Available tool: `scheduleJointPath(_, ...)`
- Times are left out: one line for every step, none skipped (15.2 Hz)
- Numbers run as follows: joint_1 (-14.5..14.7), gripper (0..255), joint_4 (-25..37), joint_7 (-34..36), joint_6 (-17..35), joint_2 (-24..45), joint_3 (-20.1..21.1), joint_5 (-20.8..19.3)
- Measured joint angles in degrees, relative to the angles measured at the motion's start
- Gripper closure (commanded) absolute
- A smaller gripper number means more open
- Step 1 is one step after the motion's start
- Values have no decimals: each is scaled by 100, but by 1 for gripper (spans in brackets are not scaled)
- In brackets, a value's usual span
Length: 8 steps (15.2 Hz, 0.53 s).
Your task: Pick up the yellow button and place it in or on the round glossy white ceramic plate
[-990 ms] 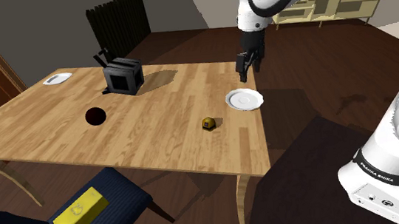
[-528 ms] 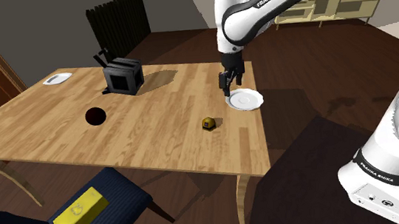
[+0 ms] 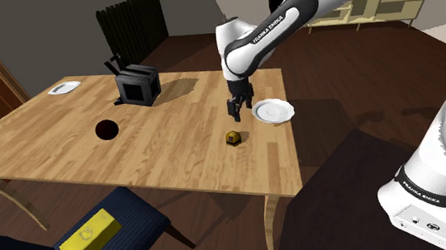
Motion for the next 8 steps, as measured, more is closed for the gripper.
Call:
scheduleJointPath(43, 0, 159, 35, 51, 235, 6, -60)
scheduleJointPath(80, 0, 359, 52, 79, 491, 5, -121)
scheduleJointPath(120, 0, 564, 69, 78, 723, 3, -177)
scheduleJointPath(180, 0, 771, 111, 81, 958, 8, -231)
scheduleJointPath(223, 0, 959, 123, 108, 1199, 3, -286)
scheduleJointPath(252, 0, 1172, 113, 96, 1427, -10, -338)
scheduleJointPath(278, 0, 1387, 97, 99, 1667, -26, -387)
scheduleJointPath(319, 0, 1478, 122, 105, 1788, -26, -416)
